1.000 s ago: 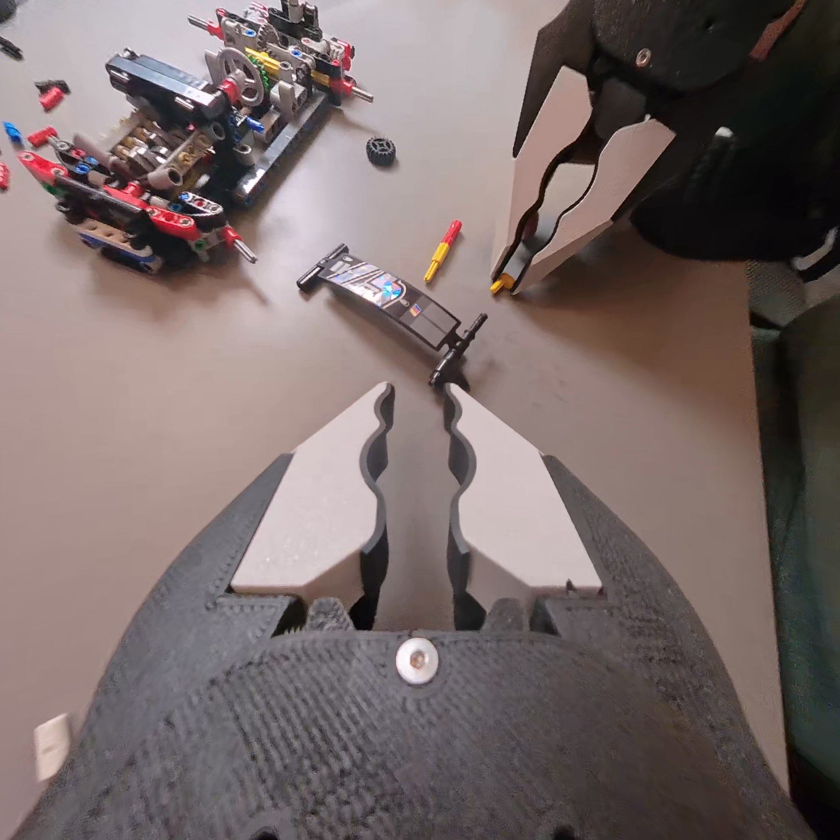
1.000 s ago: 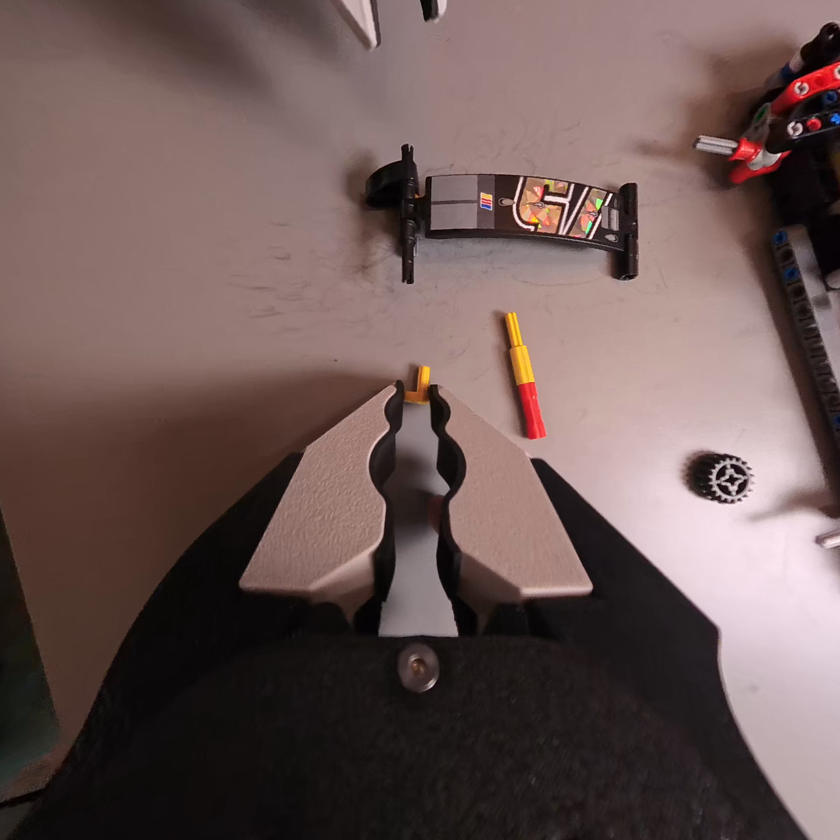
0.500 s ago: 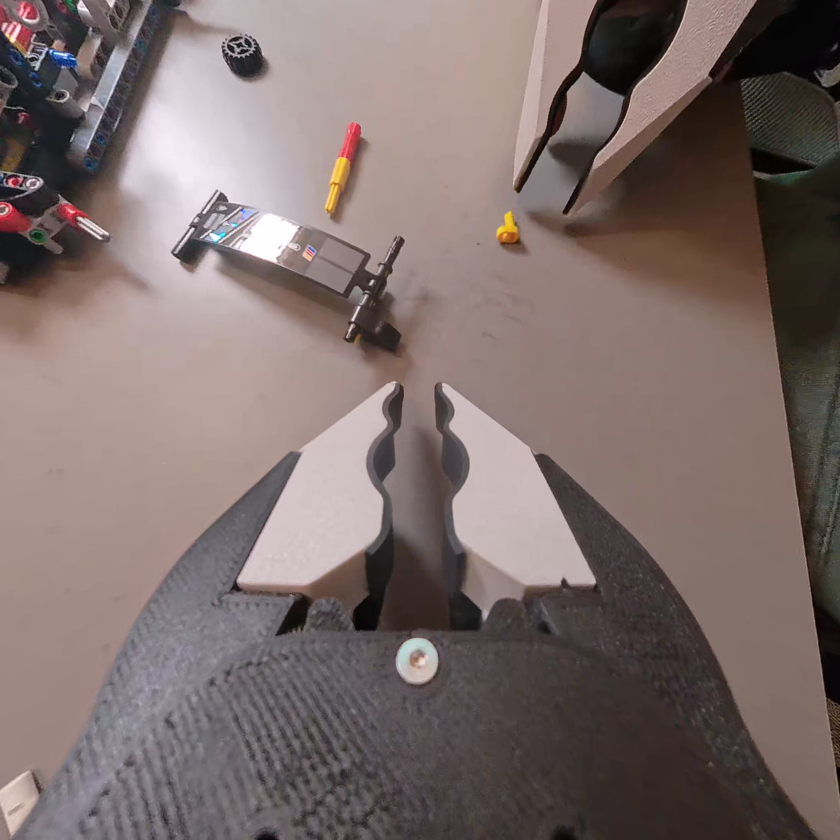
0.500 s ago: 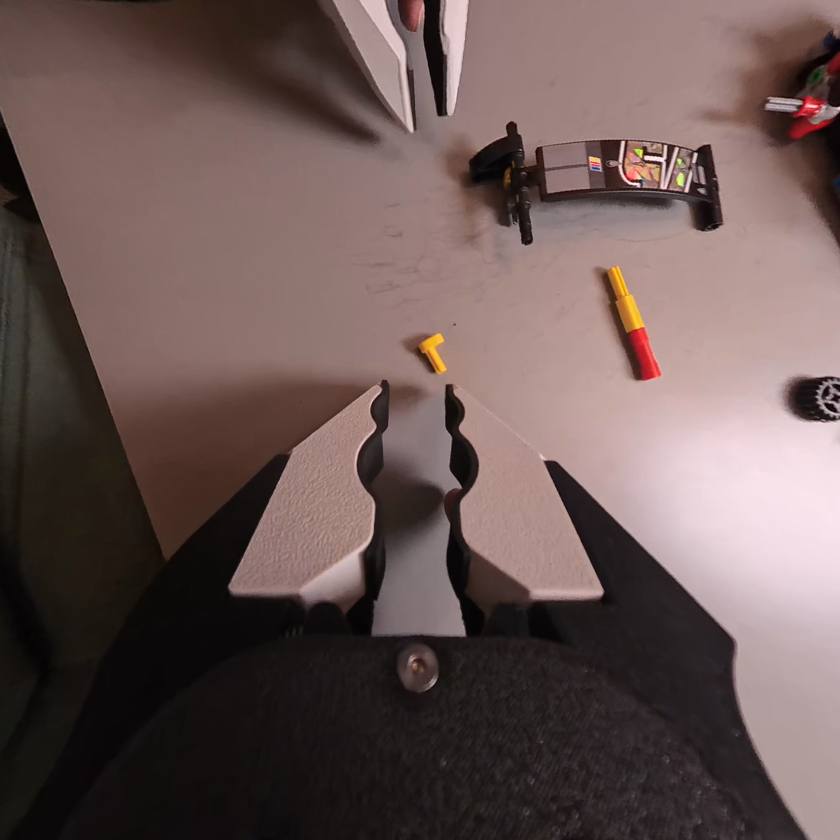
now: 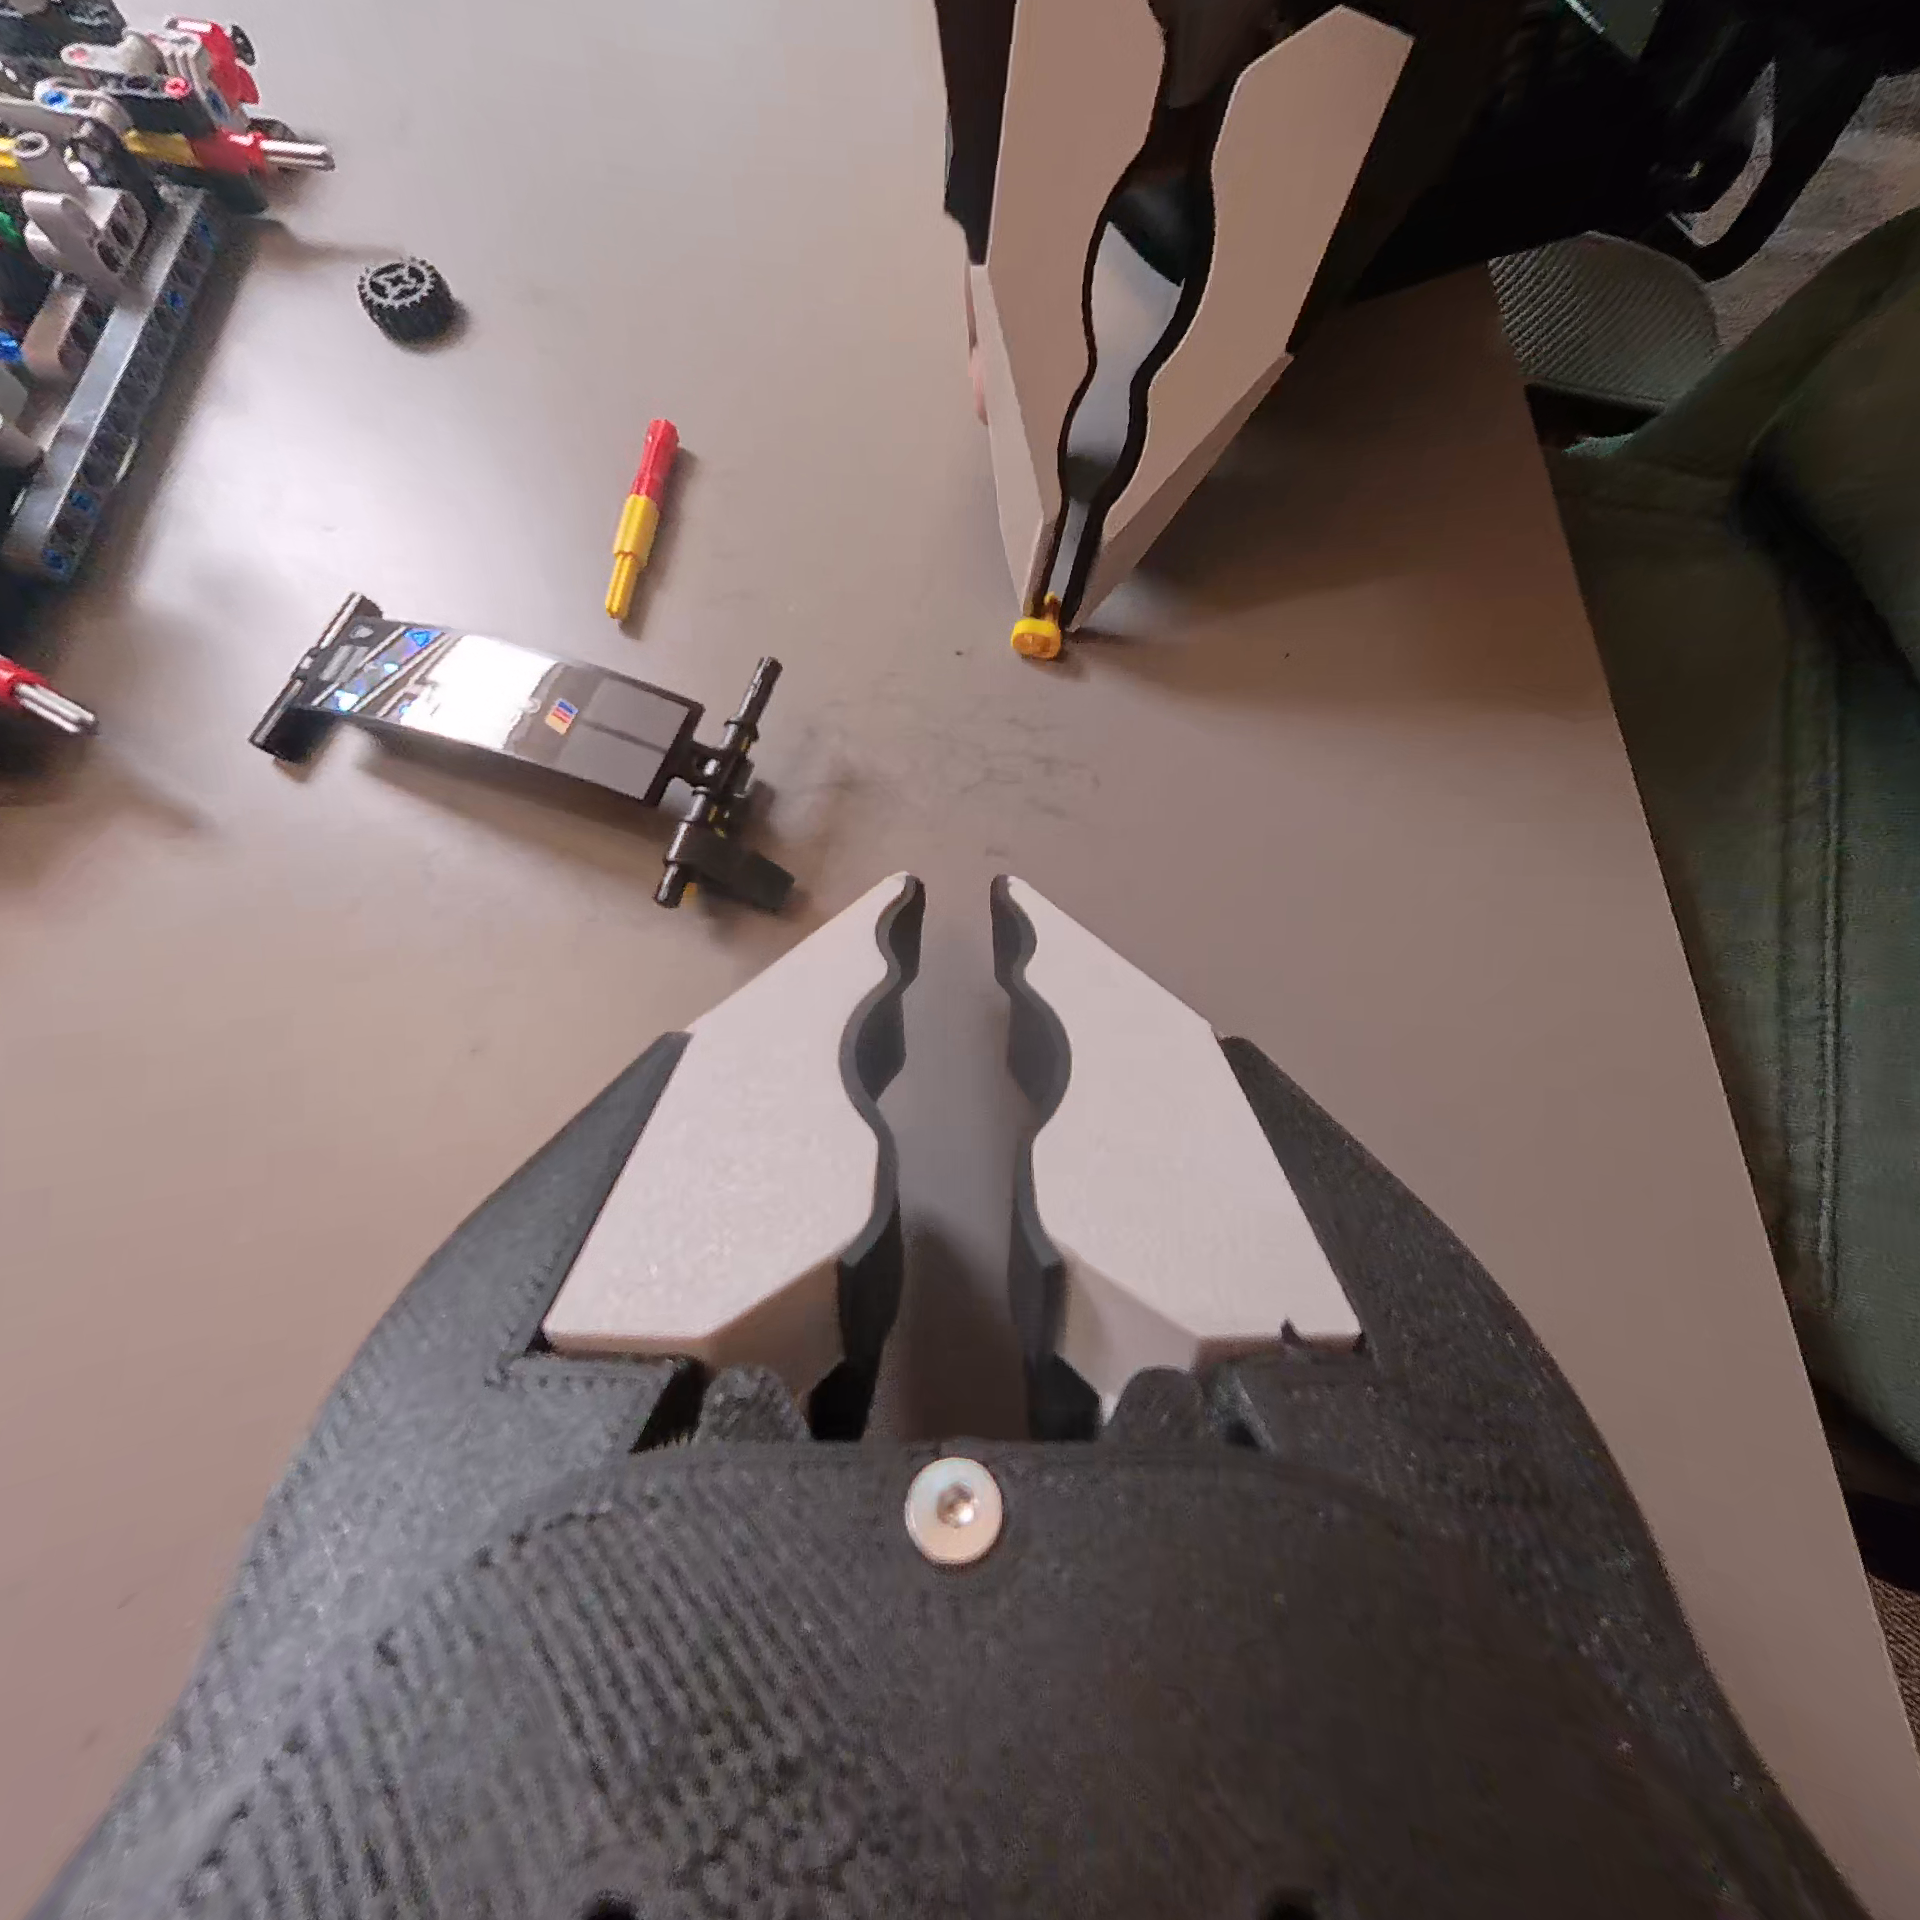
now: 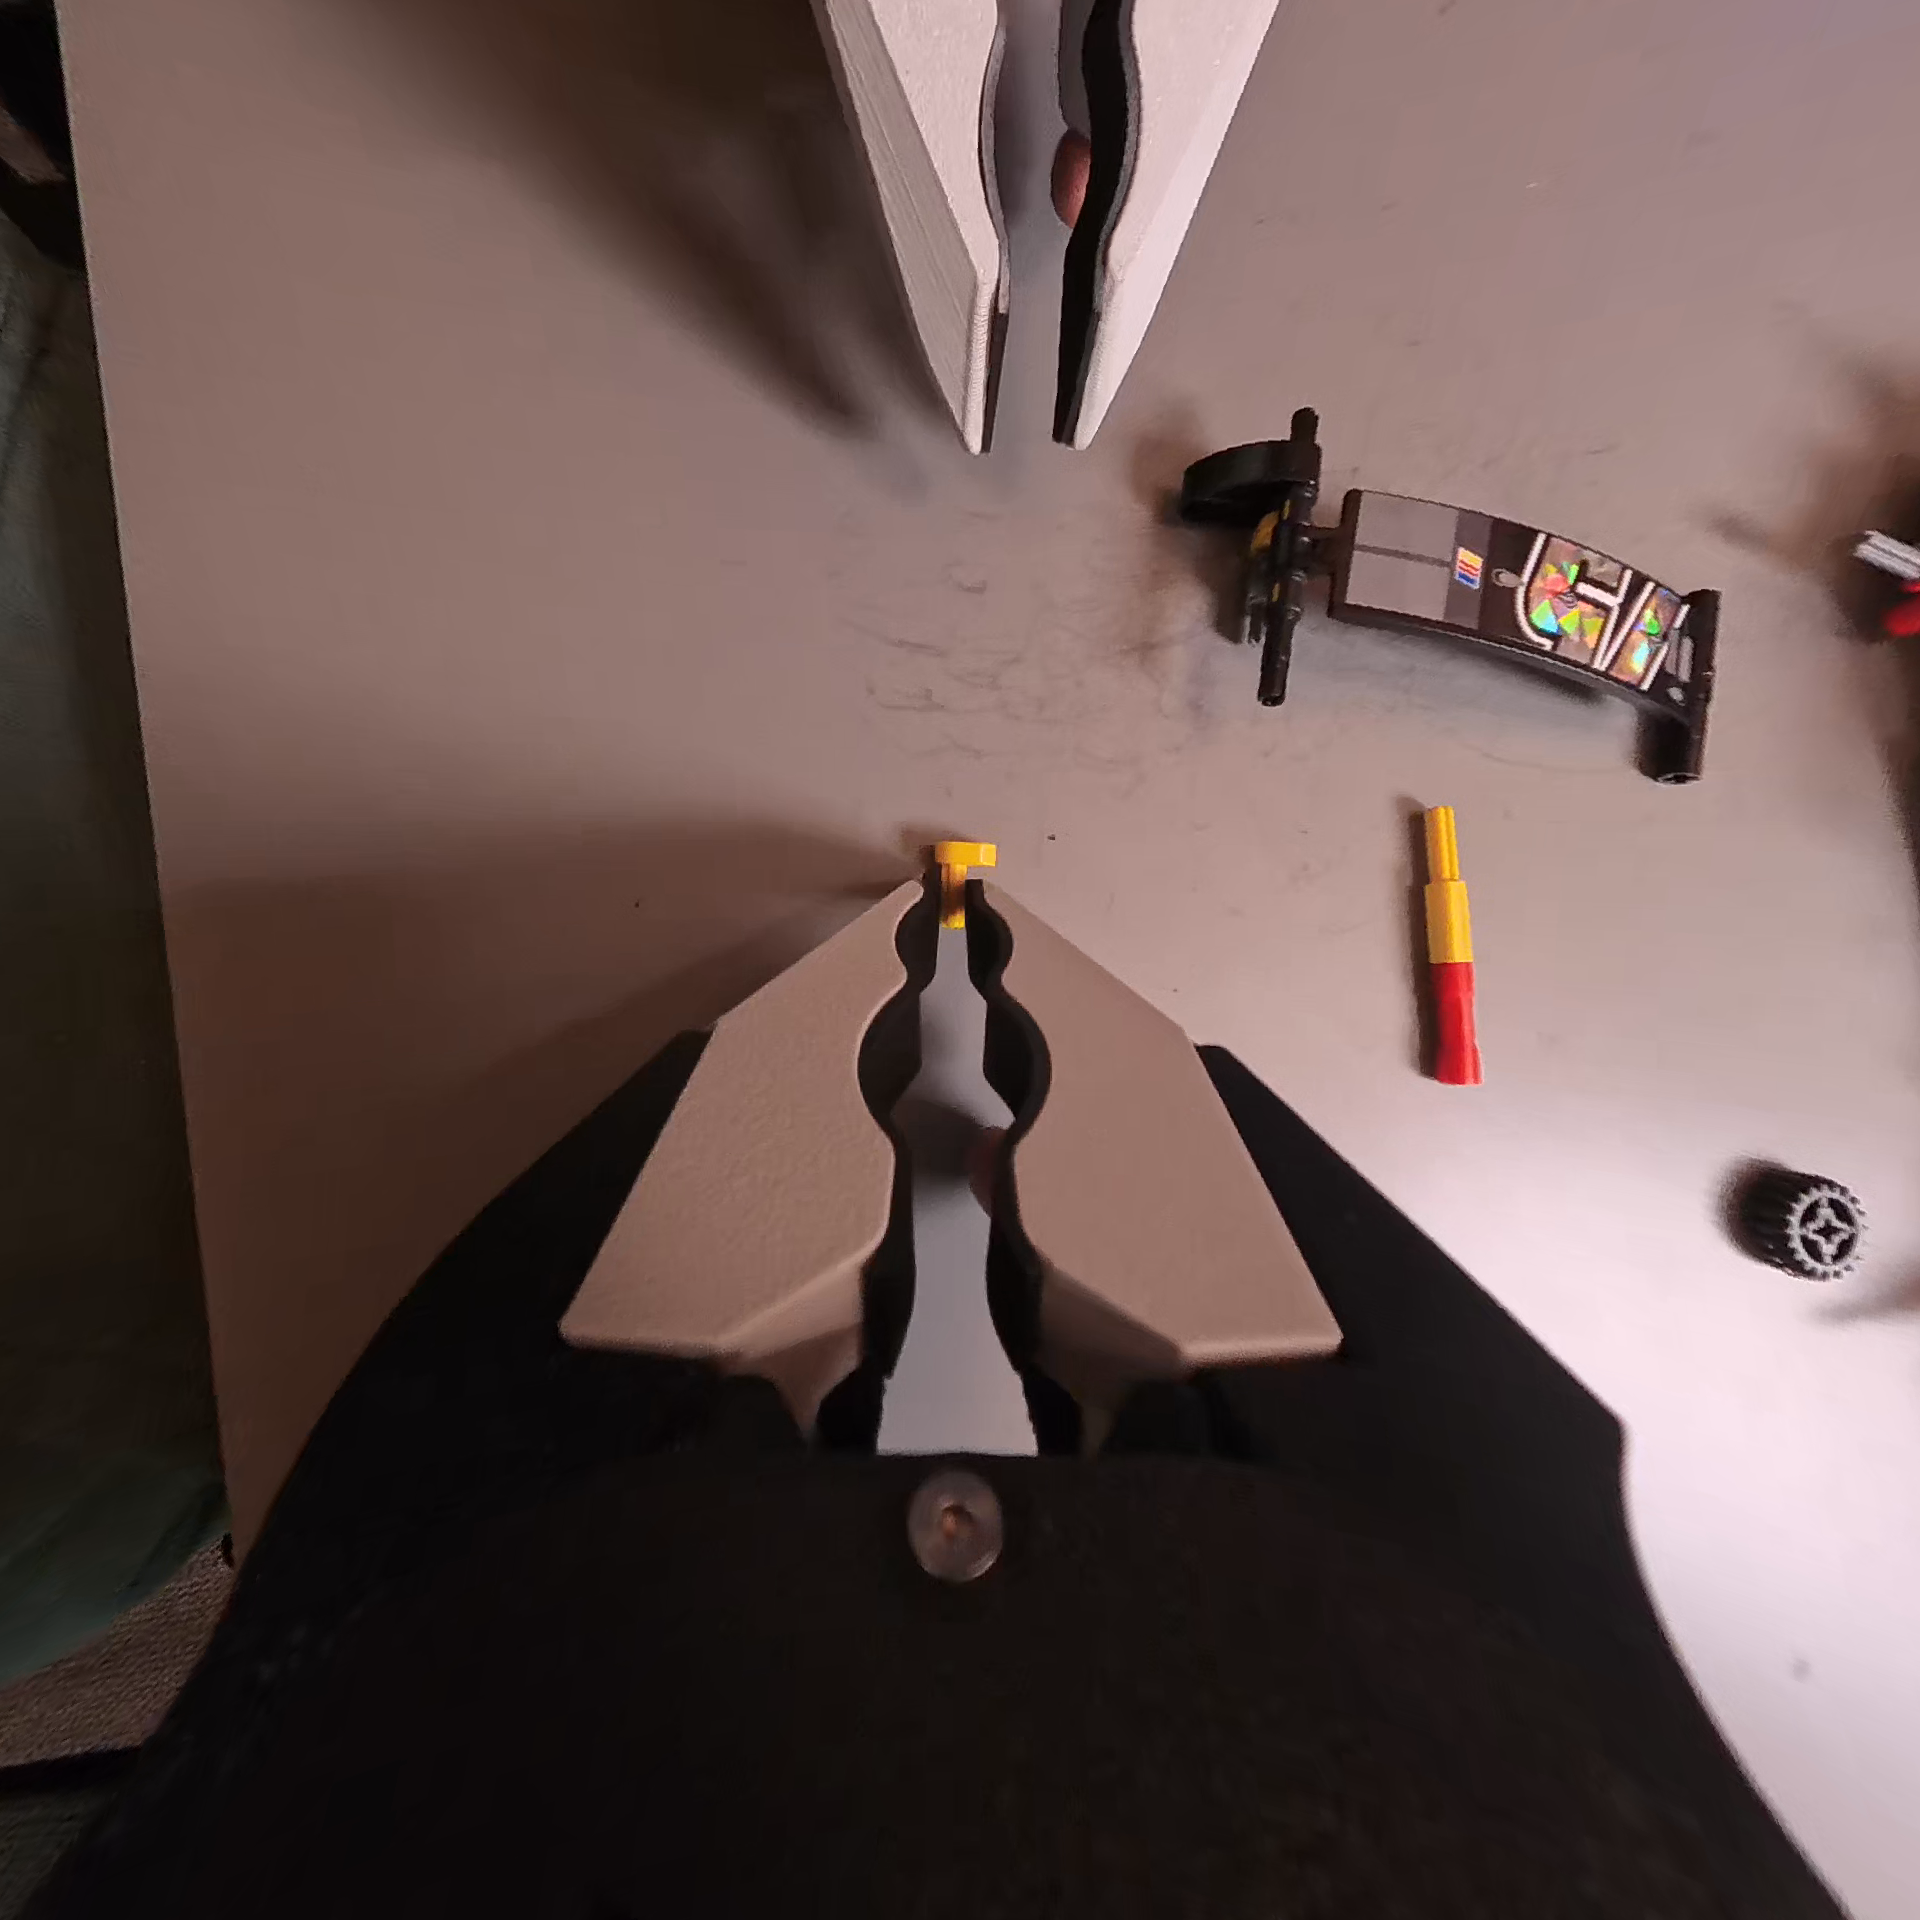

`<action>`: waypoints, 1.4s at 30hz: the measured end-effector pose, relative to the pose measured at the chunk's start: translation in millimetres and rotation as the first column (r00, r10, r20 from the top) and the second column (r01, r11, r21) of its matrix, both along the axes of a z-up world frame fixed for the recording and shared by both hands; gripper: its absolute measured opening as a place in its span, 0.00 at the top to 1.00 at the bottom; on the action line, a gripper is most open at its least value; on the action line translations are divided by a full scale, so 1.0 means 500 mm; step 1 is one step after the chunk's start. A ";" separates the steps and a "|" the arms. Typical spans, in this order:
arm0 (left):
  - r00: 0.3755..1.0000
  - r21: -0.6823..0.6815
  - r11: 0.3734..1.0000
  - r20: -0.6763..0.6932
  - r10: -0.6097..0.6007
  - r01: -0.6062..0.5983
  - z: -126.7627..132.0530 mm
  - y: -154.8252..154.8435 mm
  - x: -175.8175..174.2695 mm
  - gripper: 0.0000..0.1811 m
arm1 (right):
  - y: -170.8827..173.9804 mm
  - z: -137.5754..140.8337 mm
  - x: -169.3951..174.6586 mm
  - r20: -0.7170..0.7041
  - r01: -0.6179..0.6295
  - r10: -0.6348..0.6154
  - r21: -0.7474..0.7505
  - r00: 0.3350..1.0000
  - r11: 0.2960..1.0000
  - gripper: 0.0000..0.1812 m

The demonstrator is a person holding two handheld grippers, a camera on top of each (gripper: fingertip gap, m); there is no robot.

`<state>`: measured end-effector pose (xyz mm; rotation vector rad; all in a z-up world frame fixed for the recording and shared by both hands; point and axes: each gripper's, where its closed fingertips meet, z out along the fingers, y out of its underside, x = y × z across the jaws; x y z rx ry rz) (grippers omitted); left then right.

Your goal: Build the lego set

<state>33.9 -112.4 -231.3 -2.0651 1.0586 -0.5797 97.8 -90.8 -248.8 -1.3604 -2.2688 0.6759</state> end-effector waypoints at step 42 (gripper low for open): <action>0.920 -0.003 0.998 0.388 -0.064 0.070 0.104 -0.036 0.065 0.97 | -0.074 0.143 -0.074 -0.255 -0.062 -0.151 -0.671 0.955 0.739 0.94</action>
